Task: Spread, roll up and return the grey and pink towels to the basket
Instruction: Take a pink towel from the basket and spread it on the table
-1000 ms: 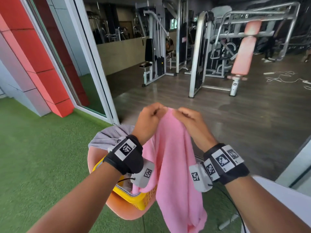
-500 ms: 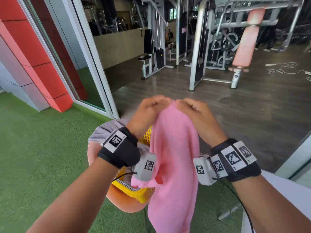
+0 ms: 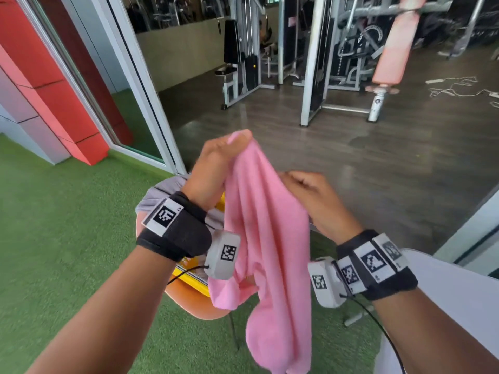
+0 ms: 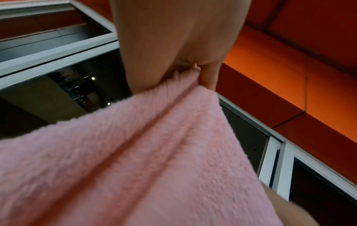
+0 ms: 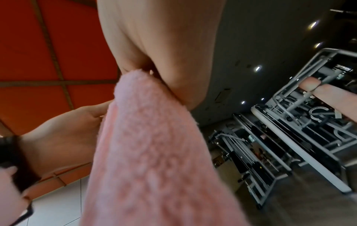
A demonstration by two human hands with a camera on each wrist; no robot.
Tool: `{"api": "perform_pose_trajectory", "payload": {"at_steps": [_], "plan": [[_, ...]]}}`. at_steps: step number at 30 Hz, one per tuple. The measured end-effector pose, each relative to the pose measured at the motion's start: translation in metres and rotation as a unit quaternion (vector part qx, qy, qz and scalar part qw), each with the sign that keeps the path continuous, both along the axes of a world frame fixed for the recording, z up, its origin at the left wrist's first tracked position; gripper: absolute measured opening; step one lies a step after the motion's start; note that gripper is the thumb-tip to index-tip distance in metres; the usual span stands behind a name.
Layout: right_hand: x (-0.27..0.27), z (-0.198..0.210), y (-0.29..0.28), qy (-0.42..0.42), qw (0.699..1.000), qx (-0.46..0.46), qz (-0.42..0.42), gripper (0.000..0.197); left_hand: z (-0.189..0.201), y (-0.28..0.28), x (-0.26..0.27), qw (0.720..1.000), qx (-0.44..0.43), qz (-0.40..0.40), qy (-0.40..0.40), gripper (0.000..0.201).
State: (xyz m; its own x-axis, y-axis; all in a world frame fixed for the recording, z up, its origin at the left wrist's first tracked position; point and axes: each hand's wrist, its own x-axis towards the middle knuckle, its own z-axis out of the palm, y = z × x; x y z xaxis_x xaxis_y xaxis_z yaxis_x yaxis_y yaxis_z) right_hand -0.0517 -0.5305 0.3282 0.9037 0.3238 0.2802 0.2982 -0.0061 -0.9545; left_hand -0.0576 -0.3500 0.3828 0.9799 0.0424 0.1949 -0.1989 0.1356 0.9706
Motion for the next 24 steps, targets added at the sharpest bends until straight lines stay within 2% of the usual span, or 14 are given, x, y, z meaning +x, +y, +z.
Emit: {"api": "perform_pose_trajectory", "payload": {"at_steps": [2,4,6,7,9,12,14,16,17,19,20,22,24], "plan": [[-0.003,-0.002,-0.003,-0.001,1.000,0.003,-0.007,0.034,-0.007,0.003,-0.002,1.000,0.015,-0.010,0.025,0.024],[-0.002,0.010,-0.005,-0.030,0.999,0.003,-0.041,0.042,-0.021,-0.004,-0.014,0.986,0.111,-0.112,0.060,0.032],[-0.001,0.024,-0.003,-0.054,0.997,0.010,-0.048,0.039,-0.028,-0.015,-0.027,0.968,0.158,-0.180,0.069,0.040],[-0.001,0.026,-0.002,-0.056,0.998,0.007,-0.041,0.036,-0.025,-0.018,-0.030,0.973,0.146,-0.169,0.056,0.039],[-0.007,0.021,0.001,-0.038,0.999,-0.013,-0.032,0.033,-0.015,-0.012,-0.024,0.990,0.109,-0.095,0.012,0.032],[-0.017,0.003,-0.002,-0.022,0.999,-0.021,-0.016,0.039,-0.007,0.009,-0.012,1.000,0.025,-0.004,-0.009,0.025],[-0.018,0.005,-0.006,-0.033,0.999,-0.016,-0.023,0.042,-0.015,0.009,-0.015,0.998,0.050,-0.038,0.018,0.033],[-0.012,0.014,-0.007,-0.057,0.998,-0.011,-0.032,0.040,-0.028,-0.004,-0.029,0.980,0.141,-0.130,0.047,0.046],[-0.010,0.019,-0.006,-0.065,0.997,-0.011,-0.033,0.039,-0.033,-0.011,-0.036,0.972,0.168,-0.157,0.053,0.042],[-0.011,0.020,-0.002,-0.068,0.997,-0.020,-0.022,0.033,-0.031,-0.015,-0.040,0.978,0.138,-0.151,0.032,0.029],[-0.014,0.015,0.000,-0.060,0.998,-0.025,-0.009,0.030,-0.027,-0.010,-0.037,0.988,0.102,-0.117,0.020,0.025],[-0.021,0.000,0.000,-0.030,0.999,-0.036,0.022,0.034,-0.020,0.008,-0.028,0.999,0.020,-0.047,0.019,0.024],[-0.025,-0.010,-0.003,-0.014,0.999,-0.037,0.029,0.040,-0.017,0.014,-0.030,0.998,-0.012,-0.042,0.037,0.020]]}}
